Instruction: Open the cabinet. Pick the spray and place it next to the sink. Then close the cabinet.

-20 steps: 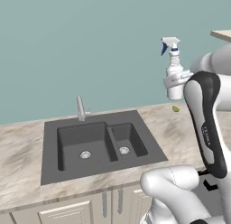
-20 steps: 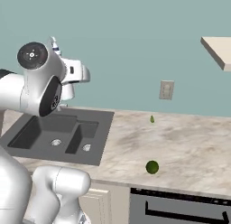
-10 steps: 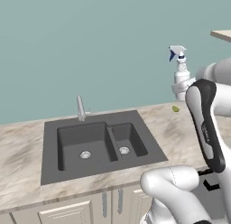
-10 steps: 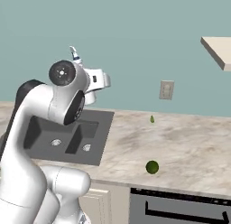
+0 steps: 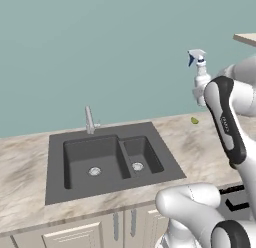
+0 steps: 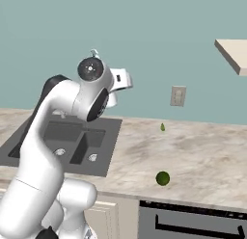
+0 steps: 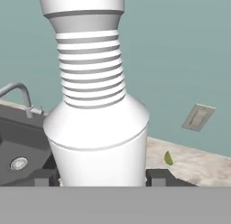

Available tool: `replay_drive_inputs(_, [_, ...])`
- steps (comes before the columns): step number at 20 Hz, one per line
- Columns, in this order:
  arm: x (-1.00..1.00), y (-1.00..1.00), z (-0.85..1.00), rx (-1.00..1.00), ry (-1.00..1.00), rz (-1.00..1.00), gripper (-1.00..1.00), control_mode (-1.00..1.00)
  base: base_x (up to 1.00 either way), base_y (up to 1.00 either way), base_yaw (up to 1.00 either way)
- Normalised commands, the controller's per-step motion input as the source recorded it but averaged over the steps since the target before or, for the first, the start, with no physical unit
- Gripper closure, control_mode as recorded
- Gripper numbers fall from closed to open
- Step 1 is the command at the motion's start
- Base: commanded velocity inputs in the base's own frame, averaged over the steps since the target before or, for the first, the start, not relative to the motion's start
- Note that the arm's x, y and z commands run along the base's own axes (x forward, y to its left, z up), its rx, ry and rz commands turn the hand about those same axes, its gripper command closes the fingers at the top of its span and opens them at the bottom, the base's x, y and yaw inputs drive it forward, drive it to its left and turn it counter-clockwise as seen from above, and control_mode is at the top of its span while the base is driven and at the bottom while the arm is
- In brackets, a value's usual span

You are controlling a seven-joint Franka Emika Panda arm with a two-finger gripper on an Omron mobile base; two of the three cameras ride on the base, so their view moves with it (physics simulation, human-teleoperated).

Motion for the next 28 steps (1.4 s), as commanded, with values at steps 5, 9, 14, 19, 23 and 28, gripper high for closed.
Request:
replay_drive_inputs(5, [0.3,-0.01,-0.13,0.0,0.04,-0.01,1.0,-1.0,0.0,0.0,0.0])
replay_drive_inputs(9, [0.2,0.0,-0.12,0.01,0.05,0.0,1.0,-1.0,0.0,0.0,0.0])
replay_drive_inputs(14, [0.11,0.0,-0.08,0.05,0.08,0.0,1.0,-1.0,0.0,0.0,0.0])
replay_drive_inputs(19, [0.08,0.0,-0.35,0.04,0.0,0.0,1.0,-1.0,0.0,0.0,0.0])
replay_drive_inputs(23, [0.01,0.0,-0.71,0.03,0.0,0.0,1.0,-1.0,0.0,0.0,0.0])
replay_drive_inputs(28, [0.0,0.0,-0.75,0.03,0.0,0.0,1.0,-1.0,0.0,0.0,0.0])
